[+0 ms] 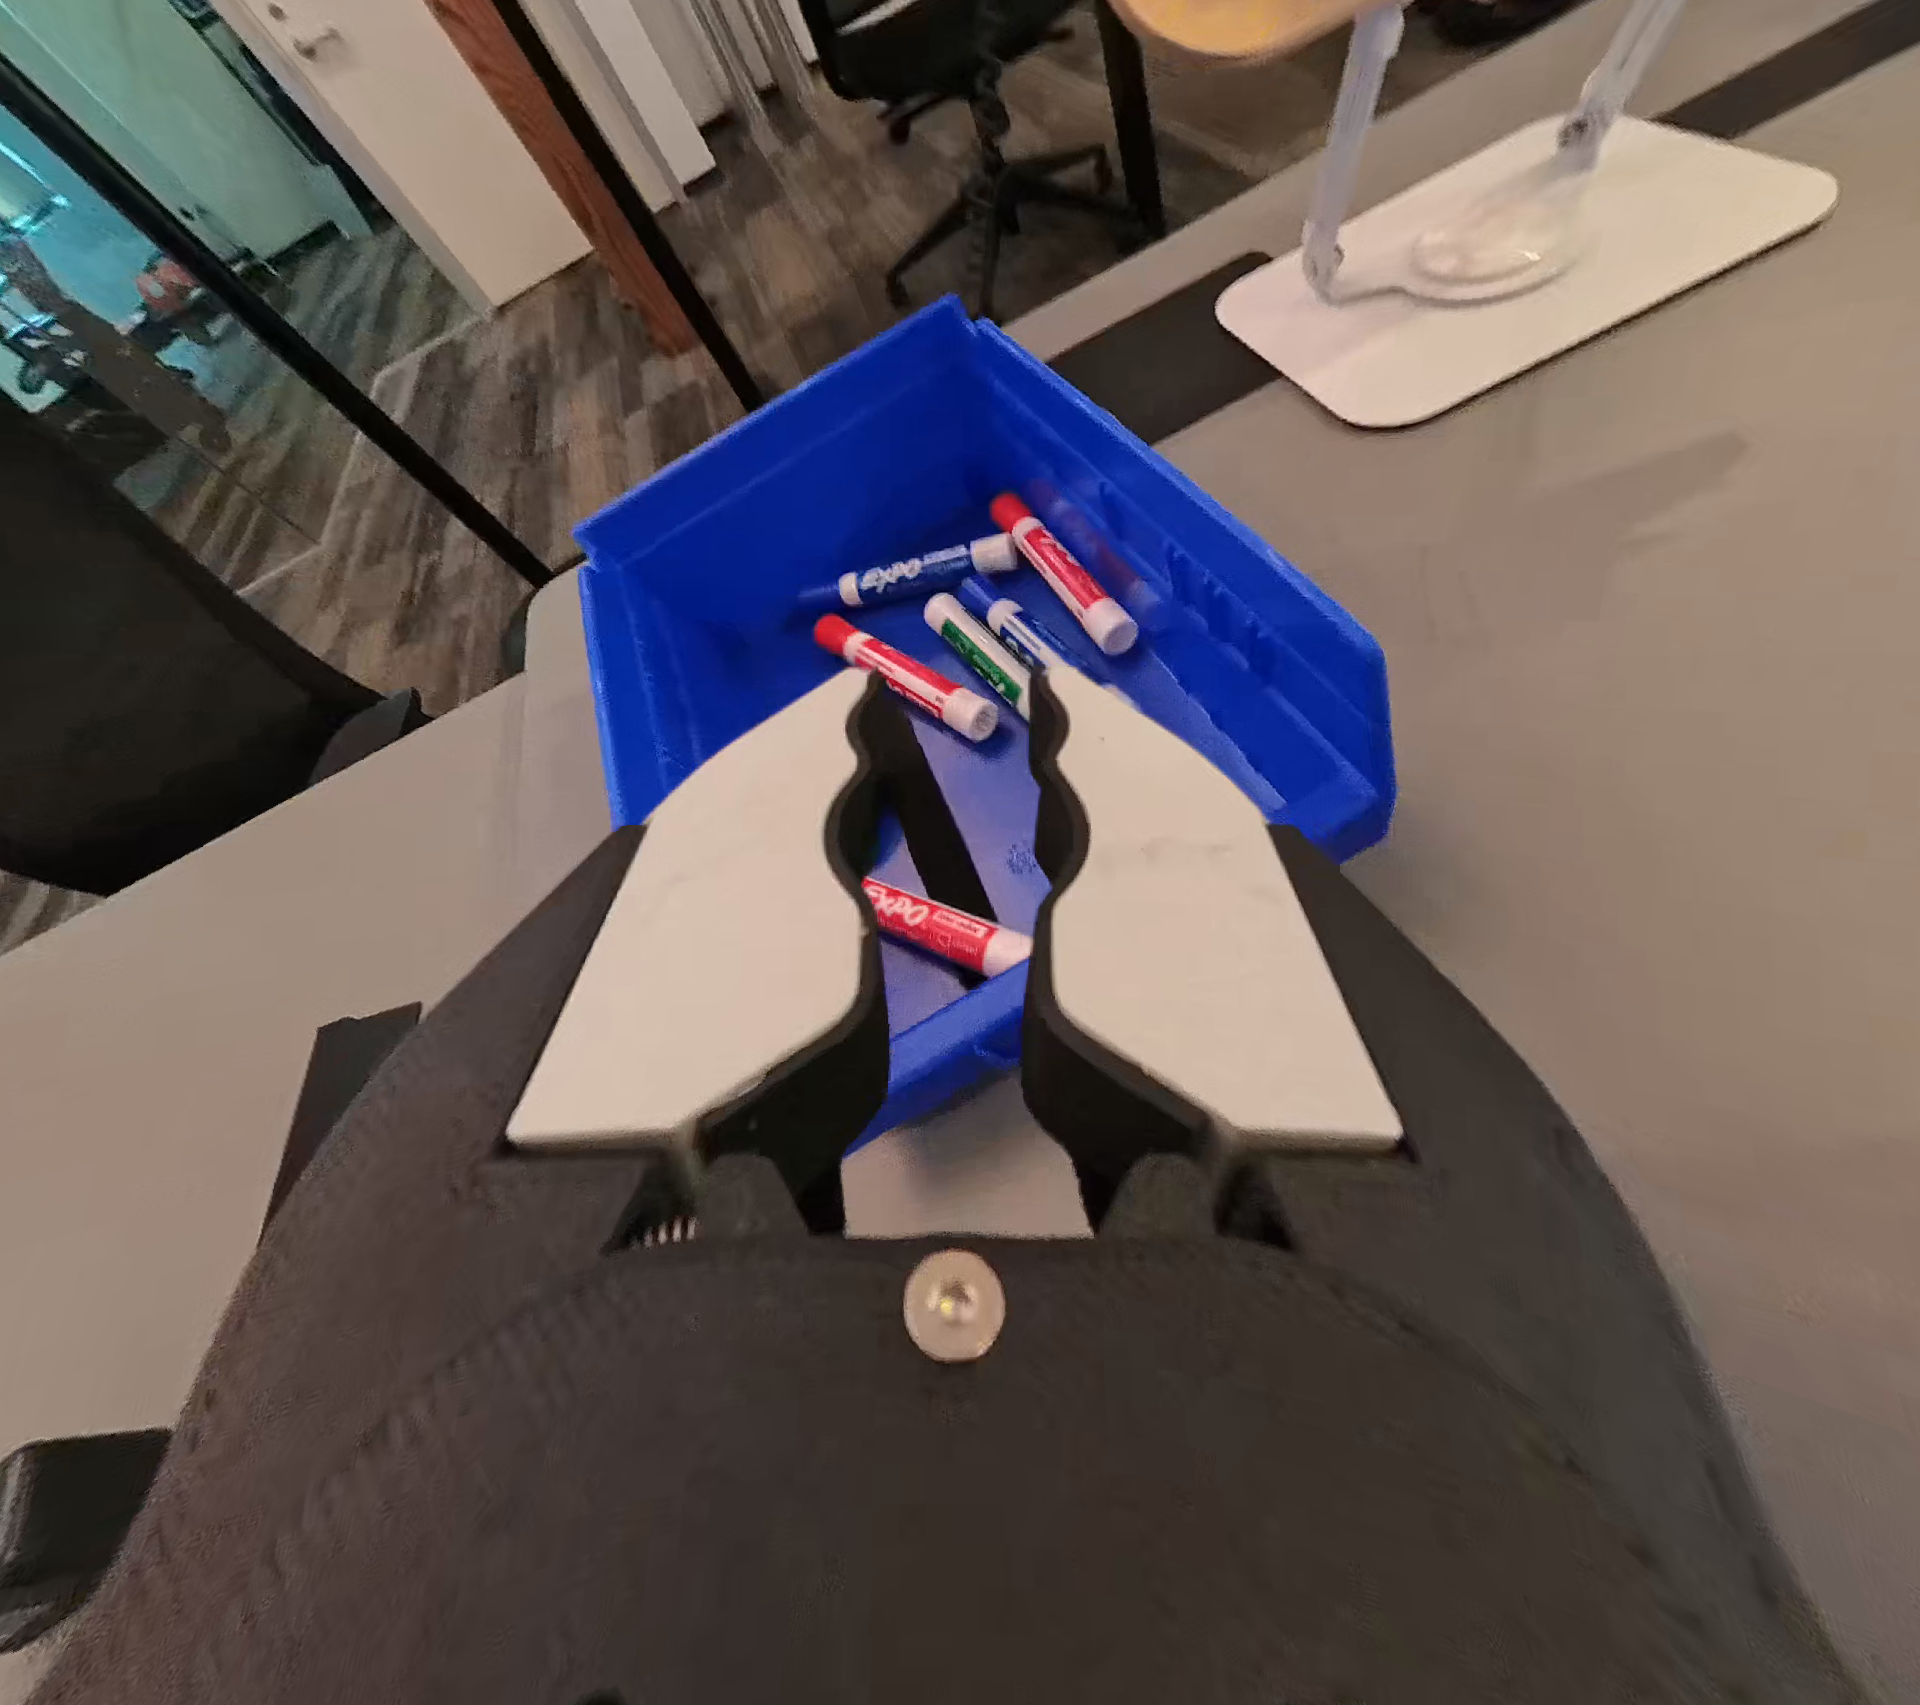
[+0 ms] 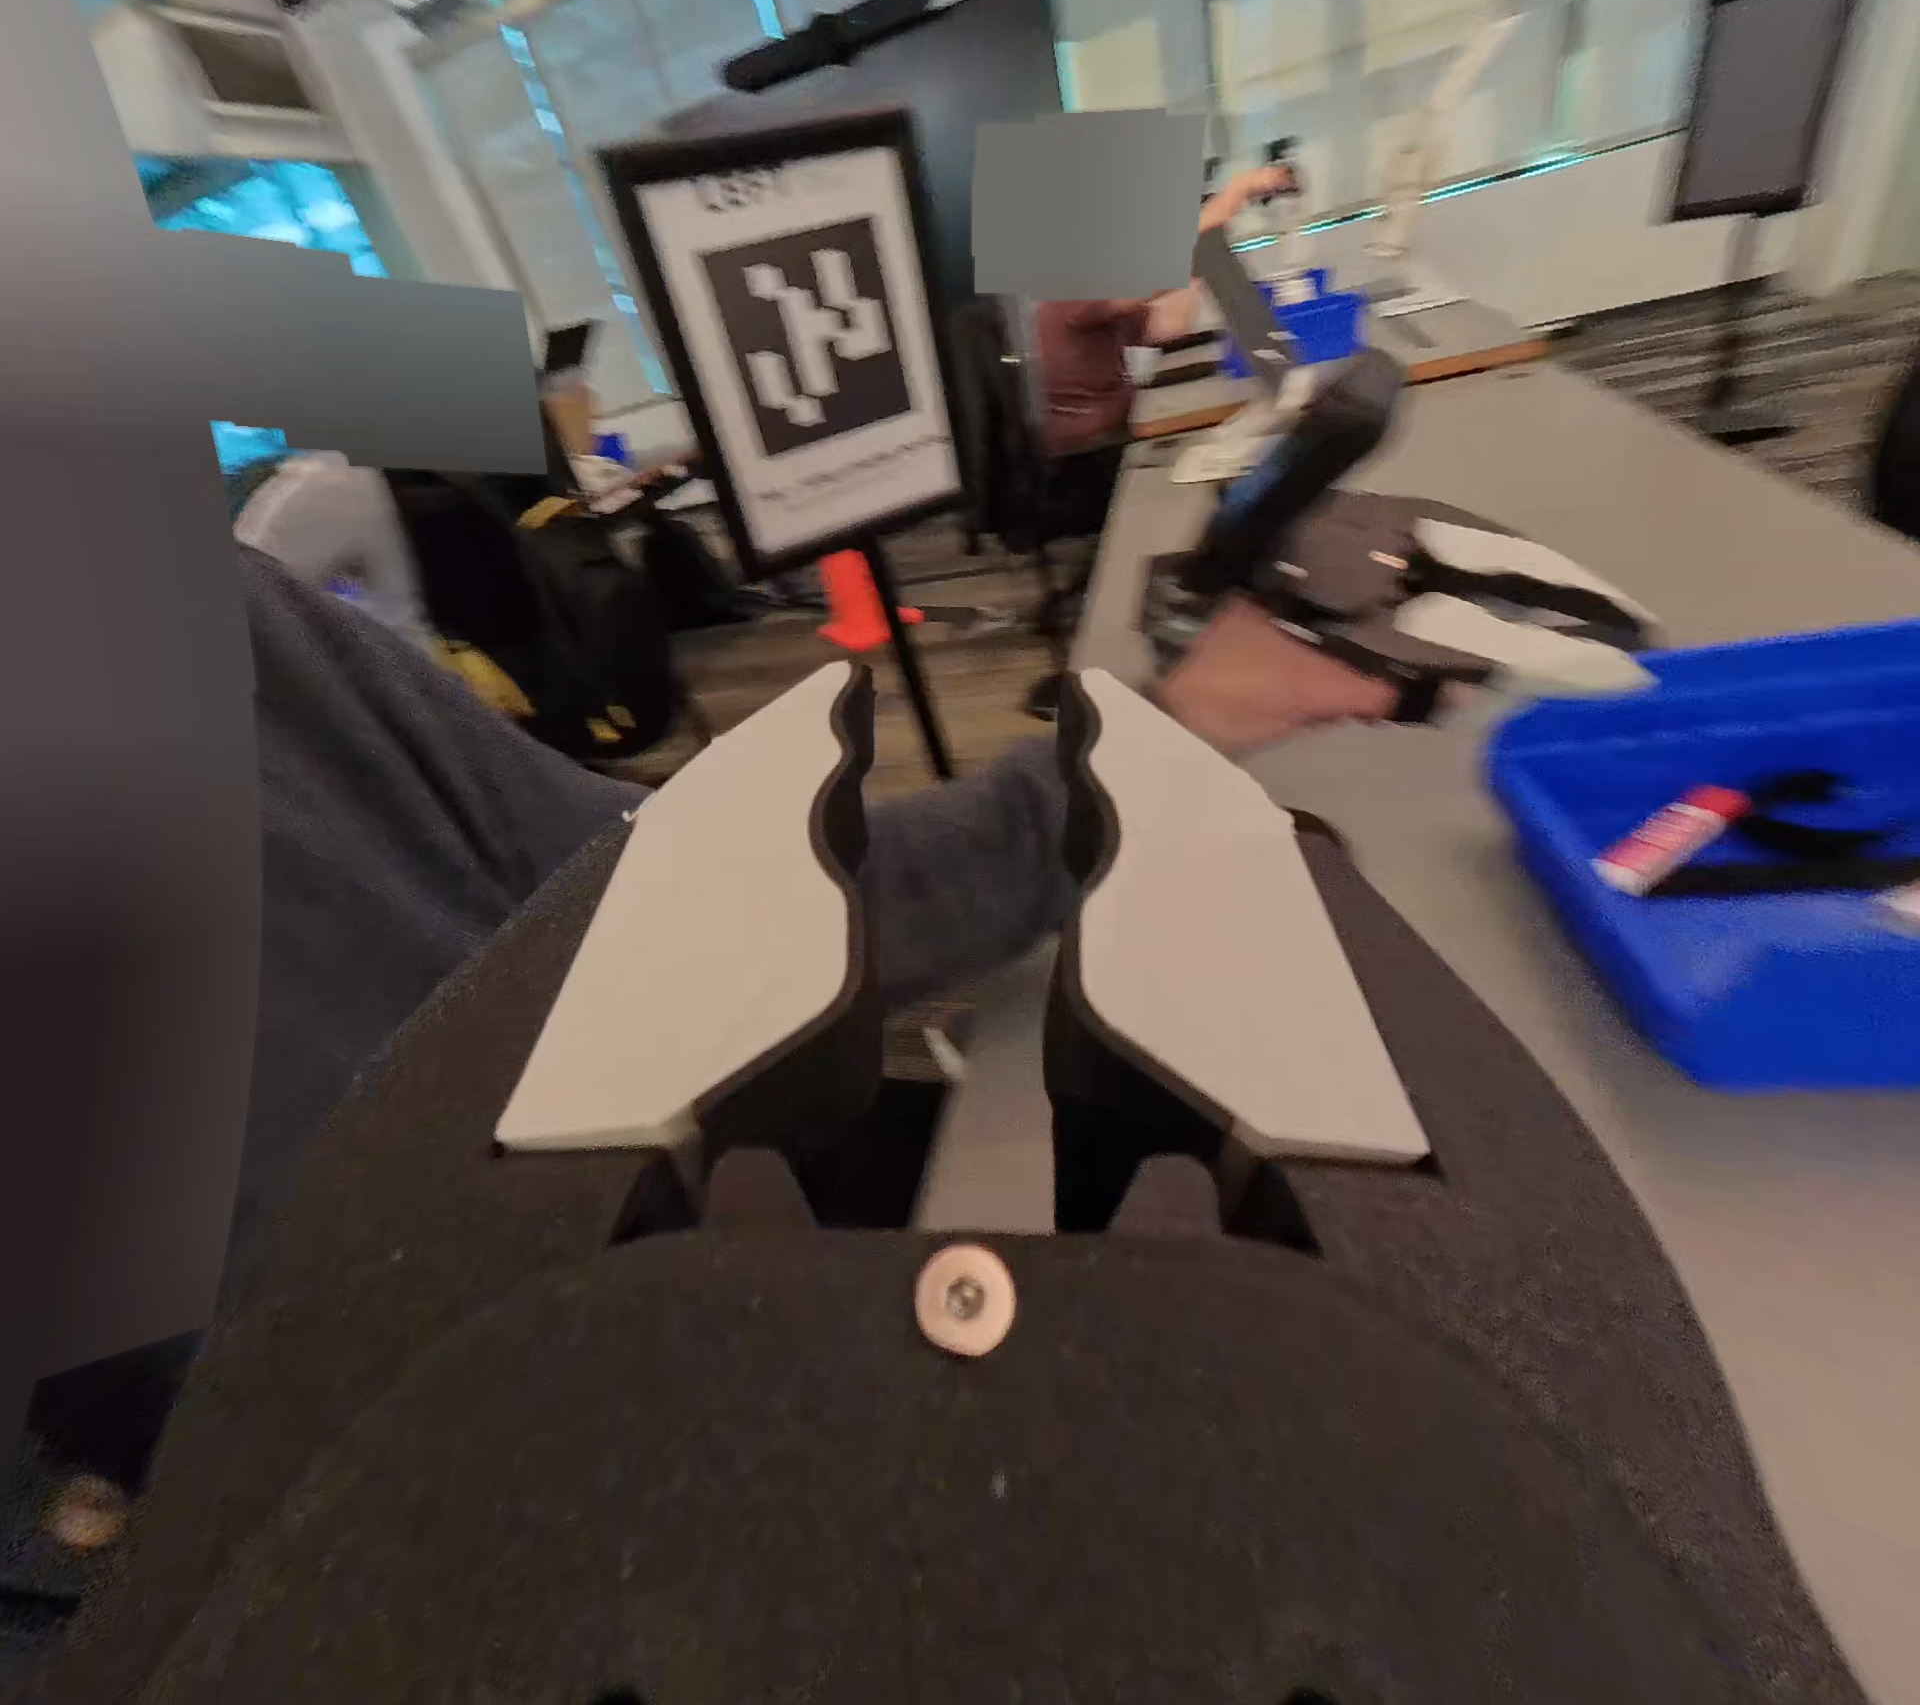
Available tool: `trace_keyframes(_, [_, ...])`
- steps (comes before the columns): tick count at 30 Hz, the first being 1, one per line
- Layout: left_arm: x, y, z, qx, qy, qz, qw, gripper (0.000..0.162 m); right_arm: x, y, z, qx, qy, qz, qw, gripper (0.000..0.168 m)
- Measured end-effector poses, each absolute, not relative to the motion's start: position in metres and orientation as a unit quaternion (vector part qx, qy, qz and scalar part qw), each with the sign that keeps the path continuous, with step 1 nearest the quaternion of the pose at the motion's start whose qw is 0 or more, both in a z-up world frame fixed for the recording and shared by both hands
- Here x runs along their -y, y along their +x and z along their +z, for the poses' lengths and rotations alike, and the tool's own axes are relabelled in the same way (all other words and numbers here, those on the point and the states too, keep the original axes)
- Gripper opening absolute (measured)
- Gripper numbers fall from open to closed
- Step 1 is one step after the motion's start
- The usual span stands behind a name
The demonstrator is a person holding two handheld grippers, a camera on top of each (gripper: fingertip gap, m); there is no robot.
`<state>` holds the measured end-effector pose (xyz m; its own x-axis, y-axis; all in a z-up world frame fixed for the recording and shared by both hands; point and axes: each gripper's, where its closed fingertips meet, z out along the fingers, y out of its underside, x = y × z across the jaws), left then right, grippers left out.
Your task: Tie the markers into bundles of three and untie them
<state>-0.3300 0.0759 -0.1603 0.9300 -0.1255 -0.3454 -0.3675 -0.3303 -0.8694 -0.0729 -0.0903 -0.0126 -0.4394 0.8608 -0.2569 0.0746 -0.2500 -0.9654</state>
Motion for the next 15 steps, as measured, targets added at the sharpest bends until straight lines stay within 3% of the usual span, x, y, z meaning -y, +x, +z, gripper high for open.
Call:
trace_keyframes(5, [-0.058, -0.319, -0.194, -0.155, -0.832, 0.094, 0.525, 0.025, 0.168, -0.089, 0.045, 0.573, -0.404, 0.684, 0.204, 0.038])
trace_keyframes(10, [-0.039, -0.306, -0.222, -0.164, -0.847, 0.086, 0.499, 0.026, 0.21, -0.08, 0.077, 0.611, -0.384, 0.663, 0.2, 0.042])
trace_keyframes(15, [-0.035, -0.311, -0.229, -0.165, -0.852, 0.088, 0.489, 0.027, 0.178, -0.076, 0.07, 0.589, -0.415, 0.656, 0.224, 0.041])
